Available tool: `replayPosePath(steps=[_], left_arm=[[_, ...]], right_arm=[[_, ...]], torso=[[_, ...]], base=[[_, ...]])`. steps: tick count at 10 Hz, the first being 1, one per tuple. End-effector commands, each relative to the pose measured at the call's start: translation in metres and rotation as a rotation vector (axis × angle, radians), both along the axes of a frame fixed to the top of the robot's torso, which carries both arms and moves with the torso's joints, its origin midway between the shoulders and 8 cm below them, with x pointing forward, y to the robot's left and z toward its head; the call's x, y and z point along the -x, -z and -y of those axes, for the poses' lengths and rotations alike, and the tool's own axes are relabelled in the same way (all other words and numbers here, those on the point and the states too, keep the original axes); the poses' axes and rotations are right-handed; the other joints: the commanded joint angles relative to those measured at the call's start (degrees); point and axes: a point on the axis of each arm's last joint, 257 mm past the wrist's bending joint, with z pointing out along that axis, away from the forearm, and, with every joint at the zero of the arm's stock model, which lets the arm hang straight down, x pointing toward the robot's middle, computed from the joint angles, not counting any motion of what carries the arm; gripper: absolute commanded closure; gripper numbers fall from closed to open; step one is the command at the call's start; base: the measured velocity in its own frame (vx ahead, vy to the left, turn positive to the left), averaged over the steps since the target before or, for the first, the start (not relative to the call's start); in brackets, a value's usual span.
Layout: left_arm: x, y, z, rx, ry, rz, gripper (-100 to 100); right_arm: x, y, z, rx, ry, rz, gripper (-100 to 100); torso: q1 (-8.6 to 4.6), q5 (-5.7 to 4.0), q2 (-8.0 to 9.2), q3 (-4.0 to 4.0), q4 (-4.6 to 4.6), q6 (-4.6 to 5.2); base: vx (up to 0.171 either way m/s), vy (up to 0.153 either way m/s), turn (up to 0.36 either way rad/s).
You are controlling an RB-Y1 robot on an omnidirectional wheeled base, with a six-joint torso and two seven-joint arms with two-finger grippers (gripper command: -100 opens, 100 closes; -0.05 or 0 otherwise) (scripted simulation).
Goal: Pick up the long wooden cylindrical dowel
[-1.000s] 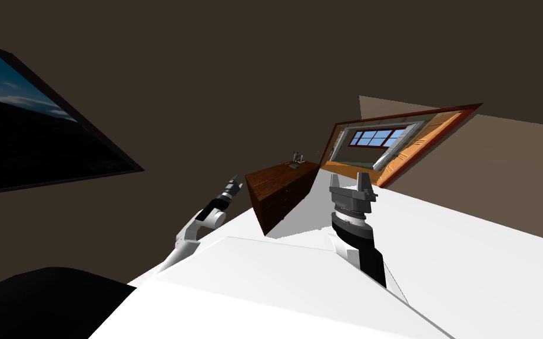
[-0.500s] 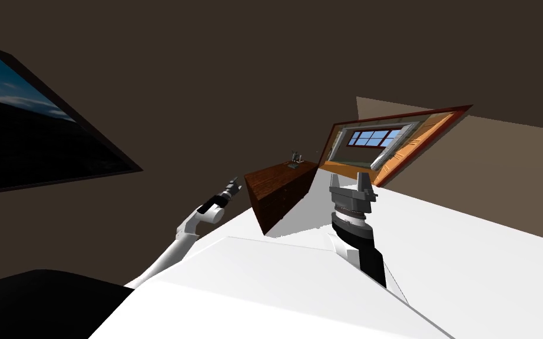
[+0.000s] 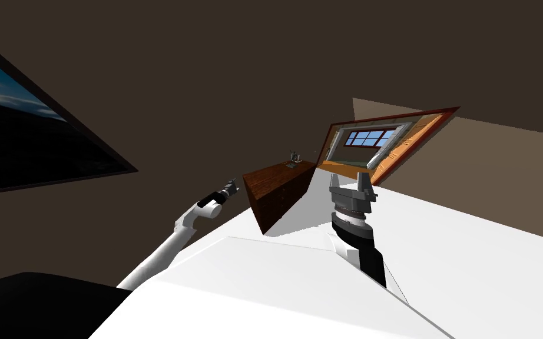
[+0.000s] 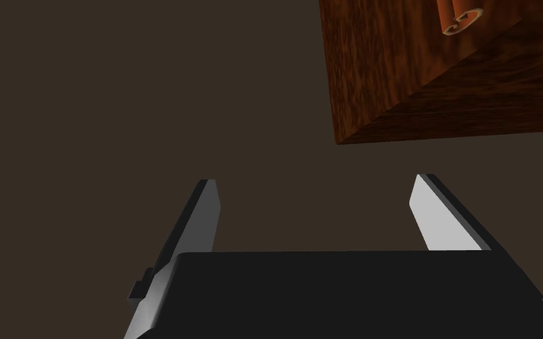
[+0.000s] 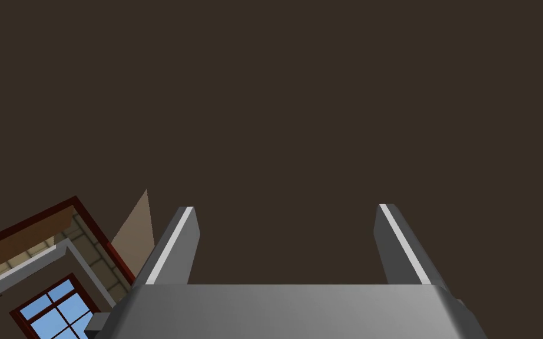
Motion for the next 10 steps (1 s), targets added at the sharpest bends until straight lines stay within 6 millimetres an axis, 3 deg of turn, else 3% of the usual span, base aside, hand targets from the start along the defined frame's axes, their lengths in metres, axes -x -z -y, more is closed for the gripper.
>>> replayPosePath(steps=[1,3,4,5,6,8,9,10], left_arm=[[-0.003,0.011,-0.022,0.018,-0.027,-0.065,-100],[0.000,0.023,-0.024,0.015,-0.035,-0.112,-100],[-0.003,0.028,-0.043,0.033,-0.061,-0.155,-100],[0.000,0.035,-0.045,0.032,-0.066,-0.183,-100],[-0.003,0.037,-0.062,0.054,-0.093,-0.219,-100],[0.003,0.049,-0.066,0.052,-0.106,-0.270,-100],[0.003,0.051,-0.087,0.075,-0.140,-0.307,-100],[0.007,0.059,-0.088,0.075,-0.147,-0.339,-100]], right_arm=[[0.000,0.000,0.000,0.000,0.000,0.000,0],[0.000,0.000,0.000,0.000,0.000,0.000,0],[0.000,0.000,0.000,0.000,0.000,0.000,0],[0.000,0.000,0.000,0.000,0.000,0.000,0],[0.000,0.000,0.000,0.000,0.000,0.000,0],[0.000,0.000,0.000,0.000,0.000,0.000,0],[0.000,0.000,0.000,0.000,0.000,0.000,0],[0.000,0.000,0.000,0.000,0.000,0.000,0]], torso=[[0.00,0.00,0.00,0.00,0.00,0.00],[-0.03,-0.01,0.00,0.00,0.00,-0.01],[0.03,0.00,-0.02,-0.01,0.00,-0.01],[0.00,0.00,-0.03,-0.02,-0.01,0.02],[-0.01,-0.01,-0.03,-0.02,-0.01,0.00],[-0.03,-0.01,-0.05,-0.03,-0.01,-0.01],[0.01,0.00,-0.05,-0.03,-0.01,-0.01],[-0.04,-0.01,-0.08,-0.05,-0.01,0.03]], base=[[-0.013,-0.043,-0.086],[-0.006,-0.022,-0.014],[-0.003,-0.026,-0.094],[-0.002,-0.027,-0.051],[0.004,-0.039,-0.105],[0.003,-0.025,-0.015],[0.011,-0.039,-0.123],[0.008,-0.032,-0.066]])
